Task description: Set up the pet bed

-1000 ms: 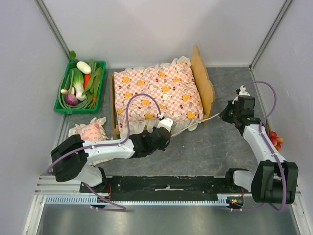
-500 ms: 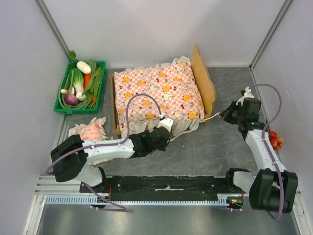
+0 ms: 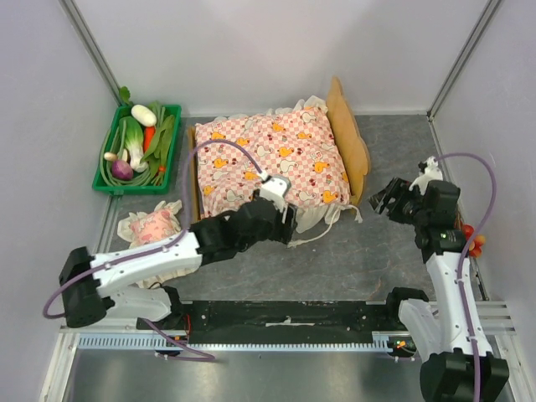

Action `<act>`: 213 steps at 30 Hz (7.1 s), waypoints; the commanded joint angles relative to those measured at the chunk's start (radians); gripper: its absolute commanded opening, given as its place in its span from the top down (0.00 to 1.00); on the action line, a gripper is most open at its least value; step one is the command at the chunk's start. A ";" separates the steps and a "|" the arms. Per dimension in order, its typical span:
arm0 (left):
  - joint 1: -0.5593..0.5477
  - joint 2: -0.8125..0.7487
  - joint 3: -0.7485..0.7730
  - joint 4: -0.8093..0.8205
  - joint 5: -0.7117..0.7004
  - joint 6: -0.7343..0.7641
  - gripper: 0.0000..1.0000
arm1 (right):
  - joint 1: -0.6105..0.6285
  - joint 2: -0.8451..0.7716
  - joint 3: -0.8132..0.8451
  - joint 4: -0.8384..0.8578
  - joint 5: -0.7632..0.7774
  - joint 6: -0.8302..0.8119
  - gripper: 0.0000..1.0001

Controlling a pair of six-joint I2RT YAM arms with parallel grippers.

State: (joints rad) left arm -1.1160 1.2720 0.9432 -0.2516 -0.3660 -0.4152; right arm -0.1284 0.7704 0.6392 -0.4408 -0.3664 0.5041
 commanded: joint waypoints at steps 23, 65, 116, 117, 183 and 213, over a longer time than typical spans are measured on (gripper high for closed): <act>0.904 -0.281 -0.070 -0.255 0.334 -0.025 0.15 | 0.322 0.449 0.461 0.099 0.535 -0.136 0.21; 0.247 -0.246 -0.370 0.248 0.622 -0.415 0.40 | 0.213 0.857 0.786 0.062 0.132 -0.229 0.38; 1.228 0.618 0.390 0.236 1.033 0.058 0.18 | 0.619 0.257 -0.104 0.339 0.306 0.427 0.05; 1.228 0.628 0.381 0.245 1.048 0.046 0.18 | 0.616 0.277 -0.073 0.341 0.311 0.407 0.05; 0.398 -0.269 -0.241 -0.046 0.354 -0.191 0.18 | 0.196 0.242 0.375 -0.104 0.521 0.091 0.02; 0.409 -0.362 -0.188 -0.170 0.391 -0.169 0.19 | 0.406 0.175 -0.099 0.077 0.484 0.481 0.20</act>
State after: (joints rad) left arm -0.7128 0.9016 0.7219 -0.4435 0.0193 -0.6018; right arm 0.2455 0.9592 0.5739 -0.4625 0.0551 0.9024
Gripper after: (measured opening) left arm 0.812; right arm 0.893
